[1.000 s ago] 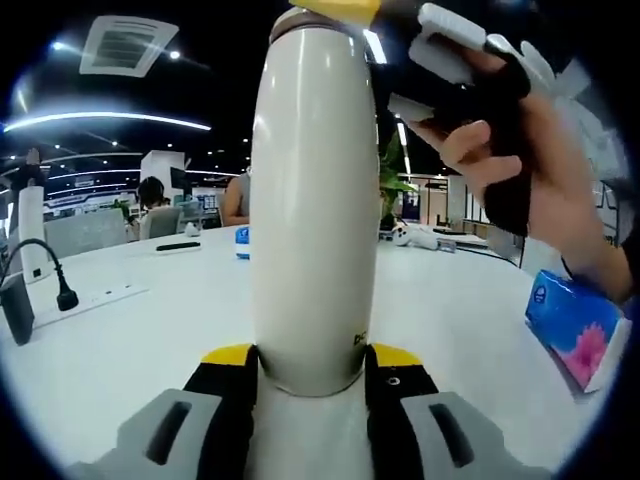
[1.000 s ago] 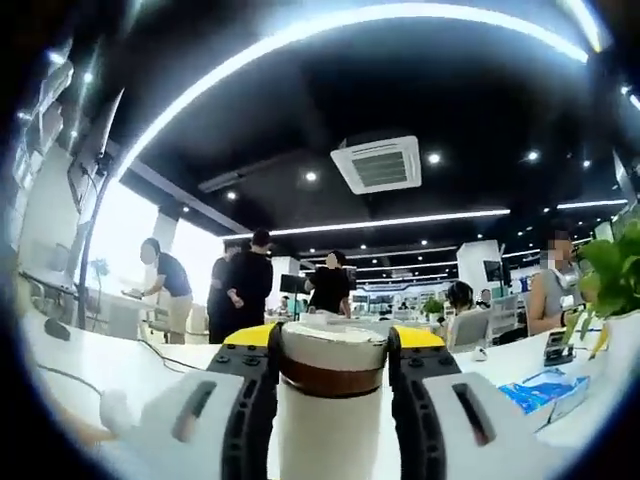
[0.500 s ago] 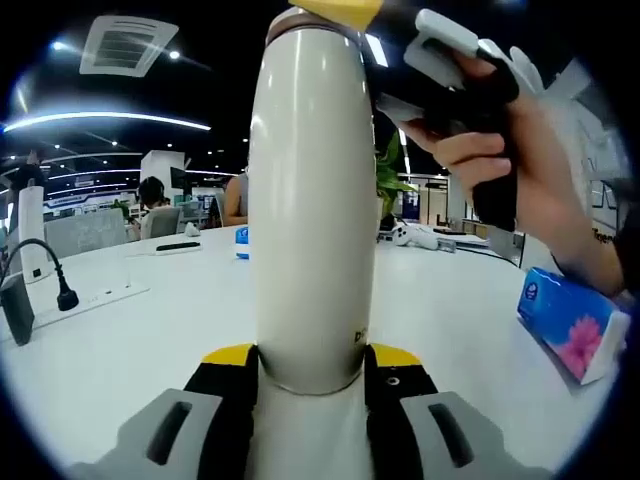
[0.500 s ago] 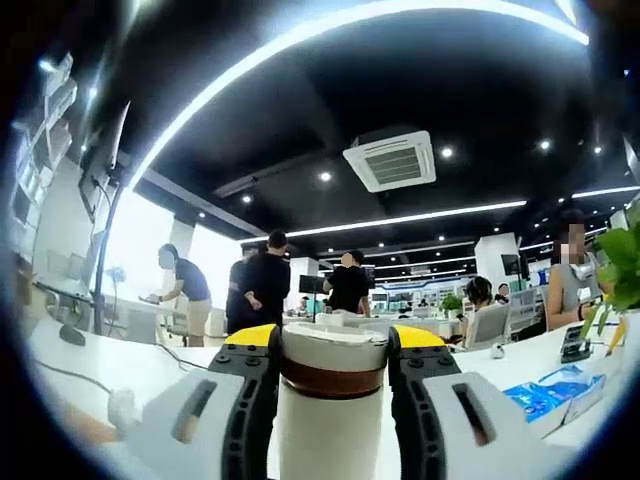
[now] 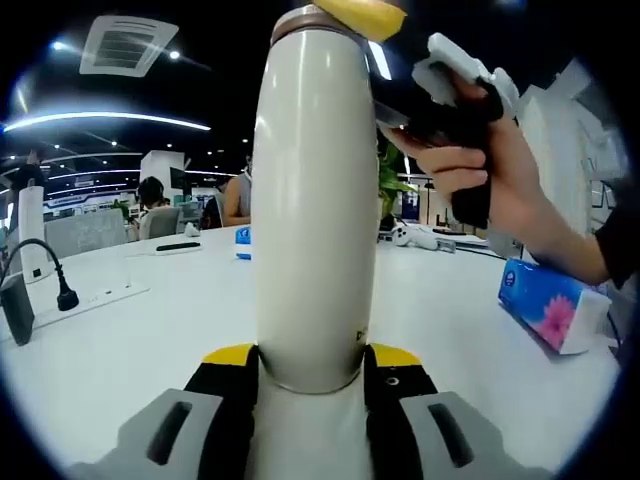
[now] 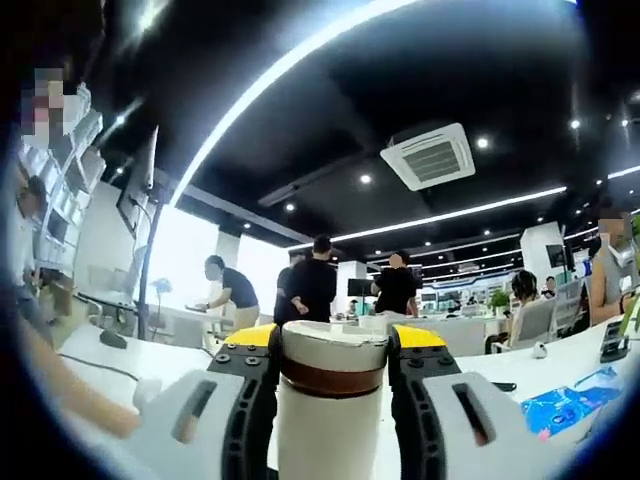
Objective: Grasp the water cup twist off the cup lid place the cup lid on the table
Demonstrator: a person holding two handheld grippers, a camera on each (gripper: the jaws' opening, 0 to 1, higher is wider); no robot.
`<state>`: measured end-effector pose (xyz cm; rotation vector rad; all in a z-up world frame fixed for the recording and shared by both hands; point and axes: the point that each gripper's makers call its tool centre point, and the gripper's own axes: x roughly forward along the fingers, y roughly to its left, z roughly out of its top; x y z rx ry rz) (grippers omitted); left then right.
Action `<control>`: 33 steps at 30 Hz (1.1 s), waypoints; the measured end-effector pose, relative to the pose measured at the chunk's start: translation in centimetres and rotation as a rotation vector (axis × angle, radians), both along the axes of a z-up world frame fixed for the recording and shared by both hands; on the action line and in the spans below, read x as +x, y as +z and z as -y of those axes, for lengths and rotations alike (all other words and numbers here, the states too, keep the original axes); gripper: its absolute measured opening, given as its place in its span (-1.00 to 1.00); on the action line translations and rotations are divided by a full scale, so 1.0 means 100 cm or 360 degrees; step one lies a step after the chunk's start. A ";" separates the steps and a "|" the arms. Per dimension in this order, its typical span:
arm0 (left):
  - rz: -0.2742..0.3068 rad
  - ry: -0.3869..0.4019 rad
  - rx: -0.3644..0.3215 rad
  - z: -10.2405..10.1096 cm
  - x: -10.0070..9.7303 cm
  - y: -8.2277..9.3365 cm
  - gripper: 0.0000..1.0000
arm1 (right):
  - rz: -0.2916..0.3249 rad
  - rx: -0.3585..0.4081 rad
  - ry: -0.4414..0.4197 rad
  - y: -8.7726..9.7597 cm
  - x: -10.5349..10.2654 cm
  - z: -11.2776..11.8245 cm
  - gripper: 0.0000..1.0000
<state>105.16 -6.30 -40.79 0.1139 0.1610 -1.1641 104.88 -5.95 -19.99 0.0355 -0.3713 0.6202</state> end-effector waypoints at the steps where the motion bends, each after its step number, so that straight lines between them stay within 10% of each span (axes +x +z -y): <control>1: 0.0000 0.0000 0.0000 0.000 0.000 0.000 -0.13 | 0.0003 -0.0006 0.0016 0.000 0.000 0.000 -0.09; 33: 0.0004 -0.0004 0.0004 0.000 0.000 -0.003 -0.14 | -0.0045 0.0048 0.0756 -0.008 0.001 0.000 -0.11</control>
